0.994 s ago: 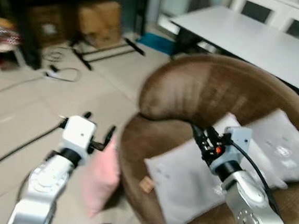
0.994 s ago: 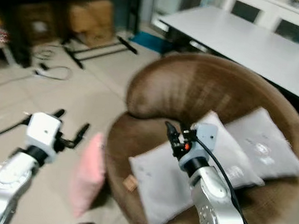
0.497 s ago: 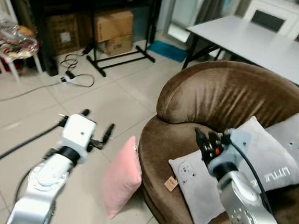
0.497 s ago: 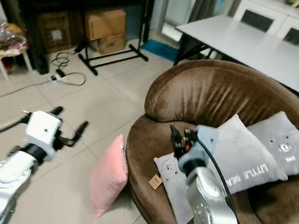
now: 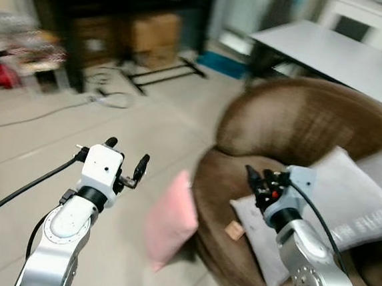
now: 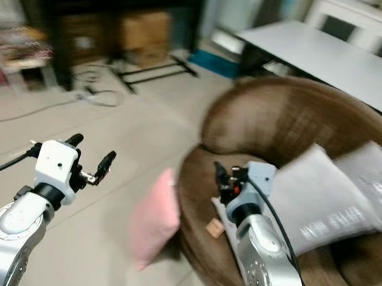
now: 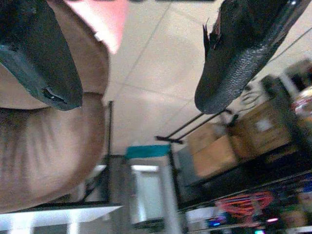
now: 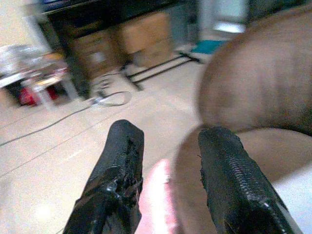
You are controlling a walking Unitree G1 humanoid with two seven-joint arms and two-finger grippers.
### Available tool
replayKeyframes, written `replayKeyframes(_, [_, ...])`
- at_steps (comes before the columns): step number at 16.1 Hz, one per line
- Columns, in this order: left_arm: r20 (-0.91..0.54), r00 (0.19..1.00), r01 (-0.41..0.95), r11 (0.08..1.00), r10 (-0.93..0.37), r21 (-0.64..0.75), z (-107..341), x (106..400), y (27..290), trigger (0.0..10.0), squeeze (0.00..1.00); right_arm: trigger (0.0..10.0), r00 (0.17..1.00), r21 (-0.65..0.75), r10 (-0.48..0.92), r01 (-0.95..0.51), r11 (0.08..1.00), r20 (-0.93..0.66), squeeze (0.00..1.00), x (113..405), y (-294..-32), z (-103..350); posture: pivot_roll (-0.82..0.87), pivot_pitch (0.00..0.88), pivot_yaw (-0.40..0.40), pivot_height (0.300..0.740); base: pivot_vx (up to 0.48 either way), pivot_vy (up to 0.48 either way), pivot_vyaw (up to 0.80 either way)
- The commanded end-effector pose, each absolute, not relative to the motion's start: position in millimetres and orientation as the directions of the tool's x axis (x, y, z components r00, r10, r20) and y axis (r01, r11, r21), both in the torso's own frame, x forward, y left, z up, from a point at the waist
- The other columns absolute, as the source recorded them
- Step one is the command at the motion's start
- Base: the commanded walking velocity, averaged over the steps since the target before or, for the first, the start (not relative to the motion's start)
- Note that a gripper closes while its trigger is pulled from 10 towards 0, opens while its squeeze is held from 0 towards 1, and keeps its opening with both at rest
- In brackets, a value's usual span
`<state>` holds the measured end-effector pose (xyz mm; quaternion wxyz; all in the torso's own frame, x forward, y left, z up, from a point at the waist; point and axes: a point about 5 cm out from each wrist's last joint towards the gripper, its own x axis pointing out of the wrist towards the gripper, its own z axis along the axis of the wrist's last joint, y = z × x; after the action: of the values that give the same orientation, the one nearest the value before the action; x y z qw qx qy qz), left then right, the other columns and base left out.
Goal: Move the pillow to the sofa from floor
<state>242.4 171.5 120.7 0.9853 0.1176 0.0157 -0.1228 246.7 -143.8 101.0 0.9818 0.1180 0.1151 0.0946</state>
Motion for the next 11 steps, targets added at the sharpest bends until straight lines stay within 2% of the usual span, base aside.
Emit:
replayKeyframes(1, [-0.045, 0.968, 0.252, 0.942, -0.248, 0.221, 123.7, 242.6, 169.5, 10.0, 0.0, 10.0, 0.953, 0.239, 0.232, -0.184, 0.954, -0.195, 0.0, 248.9, -142.2, 104.8, 0.01, 0.0, -0.056, 0.74, 0.364, 0.0, 0.8])
replayKeyframes(5, [-0.047, 0.969, 0.247, 0.944, -0.243, 0.22, 123.7, 243.8, 170.8, 10.0, 0.0, 10.0, 0.951, 0.22, 0.224, -0.176, 0.959, -0.214, 0.0, 251.4, -142.9, 102.7, 0.02, 0.0, -0.061, 0.74, 0.358, 0.0, 0.67])
replayKeyframes(11, [-0.05, 0.968, 0.251, 0.942, -0.246, 0.224, 123.6, 246.3, 171.7, 10.0, 0.0, 10.0, 0.959, 0.213, 0.194, -0.149, 0.966, -0.208, 0.0, 253.8, -146.2, 103.8, 0.02, 0.0, -0.06, 0.74, 0.347, 0.0, 0.0])
